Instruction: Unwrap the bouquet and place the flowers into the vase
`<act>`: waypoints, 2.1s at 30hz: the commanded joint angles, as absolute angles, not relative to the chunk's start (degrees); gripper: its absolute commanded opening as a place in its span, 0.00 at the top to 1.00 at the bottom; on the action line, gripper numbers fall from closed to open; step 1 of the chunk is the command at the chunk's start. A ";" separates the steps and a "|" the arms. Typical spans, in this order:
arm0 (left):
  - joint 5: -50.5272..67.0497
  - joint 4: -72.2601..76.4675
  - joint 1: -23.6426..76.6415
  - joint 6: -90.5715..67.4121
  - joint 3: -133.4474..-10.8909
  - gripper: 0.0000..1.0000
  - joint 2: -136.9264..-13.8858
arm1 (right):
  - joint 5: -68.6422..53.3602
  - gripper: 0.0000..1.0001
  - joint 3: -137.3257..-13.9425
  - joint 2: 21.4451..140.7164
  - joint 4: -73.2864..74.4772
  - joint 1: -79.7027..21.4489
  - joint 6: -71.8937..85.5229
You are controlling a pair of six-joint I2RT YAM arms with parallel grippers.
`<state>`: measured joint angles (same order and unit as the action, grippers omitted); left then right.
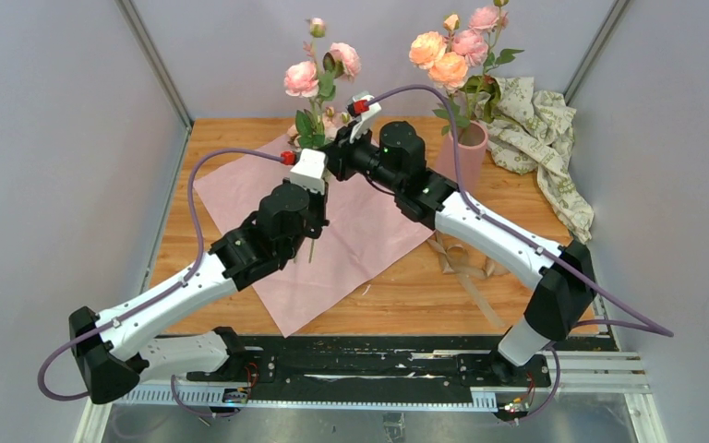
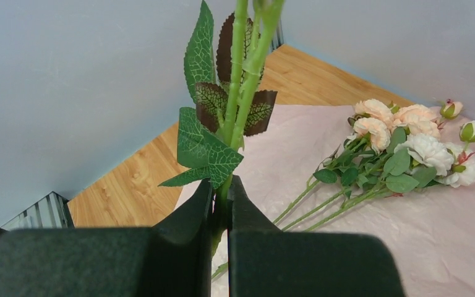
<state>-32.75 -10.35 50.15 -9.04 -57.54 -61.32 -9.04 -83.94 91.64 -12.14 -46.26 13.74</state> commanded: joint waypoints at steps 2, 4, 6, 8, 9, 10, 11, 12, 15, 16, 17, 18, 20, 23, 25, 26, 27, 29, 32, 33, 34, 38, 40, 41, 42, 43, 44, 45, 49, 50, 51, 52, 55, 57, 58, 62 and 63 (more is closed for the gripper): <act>-43.22 -13.75 50.36 -10.70 -61.20 1.00 -59.86 | -7.21 1.00 -82.02 86.19 -9.16 -46.34 9.51; -43.54 -14.36 50.36 -11.61 -61.55 1.00 -58.76 | -6.23 1.00 -80.82 83.42 -8.37 -46.49 8.42; -41.94 -15.55 50.36 -12.45 -62.45 0.89 -58.01 | -4.90 1.00 -79.35 80.50 -7.57 -46.49 6.90; -40.12 -16.42 50.36 -13.37 -63.17 0.78 -57.33 | -2.78 1.00 -78.69 77.92 -6.48 -46.49 5.09; -39.20 -16.03 50.36 -13.66 -62.83 0.69 -56.64 | -1.64 1.00 -78.53 76.82 -5.97 -46.49 3.82; -38.45 -14.68 50.32 -13.78 -61.83 0.54 -55.69 | -0.23 1.00 -78.40 75.80 -5.64 -46.49 2.36; -37.71 -13.27 50.36 -13.98 -60.49 0.45 -54.42 | 2.41 1.00 -78.37 75.04 -5.27 -46.49 0.73; -37.02 -12.03 50.34 -14.04 -59.44 0.38 -53.25 | 3.57 1.00 -78.50 74.43 -4.75 -46.49 -1.26; -35.57 -10.72 50.35 -14.13 -58.00 0.01 -51.53 | 10.51 1.00 -79.85 72.05 -3.22 -45.97 -7.10; -35.89 -11.32 50.36 -14.38 -58.12 0.00 -51.69 | 12.05 1.00 -80.51 71.49 -2.80 -45.62 -8.06; -36.39 -12.17 50.36 -14.83 -58.46 0.00 -52.05 | 12.76 1.00 -81.49 70.67 -1.98 -44.46 -9.56; -36.53 -13.02 50.30 -15.44 -58.84 0.00 -52.43 | 12.41 1.00 -82.94 70.26 -0.64 -43.16 -10.30; -36.68 -14.29 50.22 -17.02 -59.53 0.00 -53.44 | 12.23 1.00 -86.30 69.97 2.89 -40.25 -11.84; -36.76 -15.43 50.27 -18.24 -60.44 0.00 -55.15 | 11.54 1.00 -89.84 69.63 4.62 -34.93 -13.25; -36.89 -15.19 50.27 -18.58 -60.55 0.00 -56.02 | 9.52 1.00 -91.62 69.80 4.97 -30.76 -12.76; -36.97 -14.96 50.27 -18.65 -60.51 0.00 -56.32 | 8.33 1.00 -92.65 70.05 5.31 -28.42 -12.11; -36.98 -14.69 50.27 -18.60 -60.57 0.00 -56.60 | 7.24 1.00 -94.05 70.39 5.62 -26.06 -10.99; -37.13 -14.67 50.27 -18.32 -60.84 0.00 -57.52 | 4.36 1.00 -96.11 71.42 6.42 -21.75 -8.59; -38.14 -15.08 50.27 -17.87 -61.49 0.00 -59.05 | 1.35 1.00 -98.74 73.45 6.58 -18.18 -6.67; -38.34 -14.88 50.27 -17.66 -61.36 0.00 -59.46 | 0.97 1.00 -99.87 74.19 6.63 -17.71 -6.58; -38.42 -14.65 50.27 -17.25 -61.16 0.00 -59.66 | 0.92 1.00 -100.73 74.94 6.60 -17.26 -6.52; -39.08 -14.27 50.26 -16.67 -60.45 0.00 -59.79 | -1.44 1.00 -102.91 78.57 5.27 -15.73 -6.58; -39.43 -14.39 50.27 -16.50 -60.02 0.00 -59.70 | -2.45 1.00 -103.69 80.49 4.47 -14.40 -6.08; -39.65 -14.32 50.27 -16.36 -59.89 0.00 -59.59 | -3.06 1.00 -104.11 81.49 4.45 -13.81 -5.74; -39.84 -14.30 50.27 -16.15 -59.73 0.00 -59.49 | -3.80 1.00 -104.37 82.36 4.41 -13.06 -5.38; -40.15 -14.41 50.27 -15.99 -59.69 0.00 -59.40 | -4.28 1.00 -104.11 83.03 4.26 -12.56 -5.14; -40.40 -14.39 50.27 -16.00 -59.68 0.00 -59.30 | -4.51 1.00 -103.45 83.52 4.01 -12.27 -5.02; -40.62 -14.42 50.27 -15.94 -59.63 0.00 -59.19 | -4.96 1.00 -102.68 83.72 3.43 -11.89 -4.89; -40.88 -14.18 50.27 -15.61 -59.45 0.00 -59.22 | -5.70 1.00 -95.06 82.38 -0.38 -11.17 -4.18; -40.93 -14.22 50.27 -15.64 -59.42 0.00 -59.35 | -5.33 0.99 -92.84 81.60 -2.30 -11.16 -4.01; -40.89 -14.19 50.25 -15.69 -59.46 0.00 -59.56 | -5.03 0.87 -90.77 80.34 -3.54 -11.16 -3.82; -40.83 -14.18 50.23 -15.73 -59.50 0.00 -59.81 | -4.54 0.62 -88.54 79.21 -4.90 -11.16 -3.67; -41.18 -14.59 50.26 -16.04 -59.97 0.00 -61.16 | -3.40 0.25 -84.37 76.40 -6.58 -11.17 -3.22; -41.74 -15.28 50.27 -16.44 -60.90 0.00 -62.62 | -3.16 0.21 -82.73 74.64 -6.51 -11.16 -3.04; -42.07 -15.65 50.20 -16.61 -61.40 0.00 -63.45 | -3.10 0.20 -81.85 73.69 -6.50 -11.16 -2.80; -38.12 -21.18 45.17 -20.12 -66.18 0.00 -69.05 | -2.89 0.18 -76.94 68.58 -7.04 -11.16 -1.77; -35.92 -23.47 42.76 -20.89 -68.13 0.00 -71.42 | -2.82 0.18 -75.54 67.17 -7.30 -11.16 -1.57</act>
